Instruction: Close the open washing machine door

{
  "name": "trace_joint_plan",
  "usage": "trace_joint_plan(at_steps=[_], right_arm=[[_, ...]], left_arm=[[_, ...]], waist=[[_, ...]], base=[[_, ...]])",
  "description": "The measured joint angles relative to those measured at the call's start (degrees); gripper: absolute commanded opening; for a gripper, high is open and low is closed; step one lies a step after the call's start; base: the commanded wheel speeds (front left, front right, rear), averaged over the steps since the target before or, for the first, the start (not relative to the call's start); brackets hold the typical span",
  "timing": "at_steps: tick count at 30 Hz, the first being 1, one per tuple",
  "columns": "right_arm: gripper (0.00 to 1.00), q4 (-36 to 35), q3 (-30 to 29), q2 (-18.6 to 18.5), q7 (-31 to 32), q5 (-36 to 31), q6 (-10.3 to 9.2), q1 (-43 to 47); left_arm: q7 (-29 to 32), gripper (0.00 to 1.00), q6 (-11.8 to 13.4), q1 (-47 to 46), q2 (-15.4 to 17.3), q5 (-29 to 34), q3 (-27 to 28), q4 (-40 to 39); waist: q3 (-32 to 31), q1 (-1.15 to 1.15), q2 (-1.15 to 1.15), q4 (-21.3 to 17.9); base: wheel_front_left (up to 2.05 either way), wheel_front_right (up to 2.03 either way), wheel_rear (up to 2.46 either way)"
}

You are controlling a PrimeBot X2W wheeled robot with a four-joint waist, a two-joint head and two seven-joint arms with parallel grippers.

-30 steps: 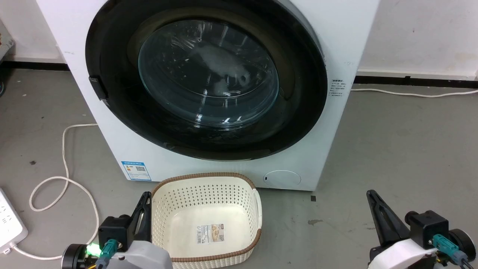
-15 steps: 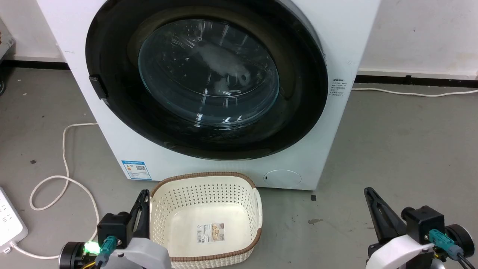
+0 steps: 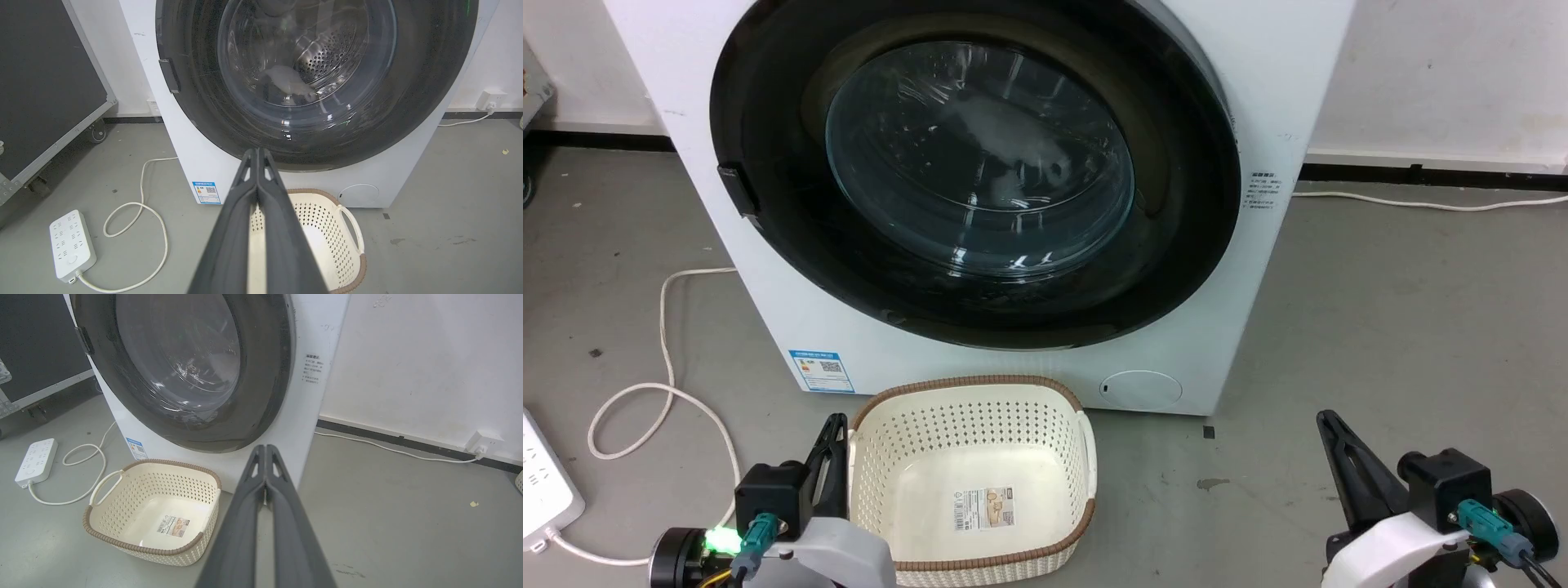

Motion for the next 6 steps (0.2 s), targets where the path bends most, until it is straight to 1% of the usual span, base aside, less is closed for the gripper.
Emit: trace_joint_plan(at_steps=[6], right_arm=[[0.0,0.0,0.0,0.0,0.0,0.0,0.0,0.0]], left_arm=[[0.0,0.0,0.0,0.0,0.0,0.0,0.0,0.0]], waist=[[0.0,0.0,0.0,0.0]], base=[[0.0,0.0,0.0]])
